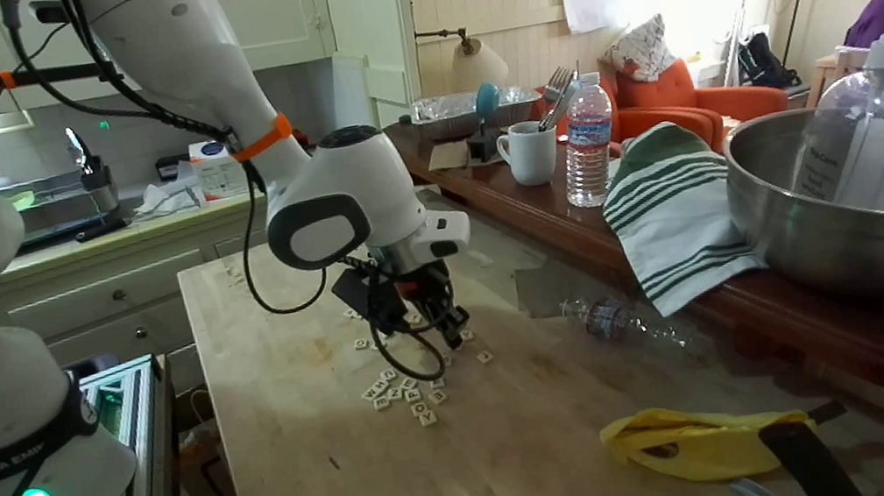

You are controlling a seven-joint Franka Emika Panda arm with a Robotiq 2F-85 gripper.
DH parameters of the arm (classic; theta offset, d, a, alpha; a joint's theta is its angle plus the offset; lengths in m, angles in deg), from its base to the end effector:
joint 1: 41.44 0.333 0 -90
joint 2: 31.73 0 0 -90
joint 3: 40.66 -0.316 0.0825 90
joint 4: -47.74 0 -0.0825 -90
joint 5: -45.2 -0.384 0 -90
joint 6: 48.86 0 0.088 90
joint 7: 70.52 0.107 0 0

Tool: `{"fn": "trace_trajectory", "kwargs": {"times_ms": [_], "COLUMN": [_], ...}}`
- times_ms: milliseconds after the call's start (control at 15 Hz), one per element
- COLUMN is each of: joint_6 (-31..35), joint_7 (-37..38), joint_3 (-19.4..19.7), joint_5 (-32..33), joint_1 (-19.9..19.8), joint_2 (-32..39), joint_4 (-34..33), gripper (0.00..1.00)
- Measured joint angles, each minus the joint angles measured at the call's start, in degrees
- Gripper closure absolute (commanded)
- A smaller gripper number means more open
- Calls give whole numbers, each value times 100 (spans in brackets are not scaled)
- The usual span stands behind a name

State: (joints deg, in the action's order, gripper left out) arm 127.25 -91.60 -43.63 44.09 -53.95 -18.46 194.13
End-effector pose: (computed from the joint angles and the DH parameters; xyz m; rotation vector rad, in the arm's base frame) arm 0.4716 -0.0801 0.2127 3.0384 0.2729 0.4320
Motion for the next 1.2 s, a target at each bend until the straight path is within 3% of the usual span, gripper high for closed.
{"fn": "trace_trajectory", "kwargs": {"times_ms": [267, 733, 933, 1200], "joint_6": [-31, -564, -903, -1191], "joint_7": [-543, -1357, -1653, -1975], "joint_3": [-841, -1683, -1801, -1434], "joint_5": [-282, -543, -653, -743], "joint_1": [-431, -972, -1009, -555], "joint_2": [-29, -227, -385, -578], "joint_4": [66, 202, 299, 425], "gripper": [100, 100, 100, 100]}}
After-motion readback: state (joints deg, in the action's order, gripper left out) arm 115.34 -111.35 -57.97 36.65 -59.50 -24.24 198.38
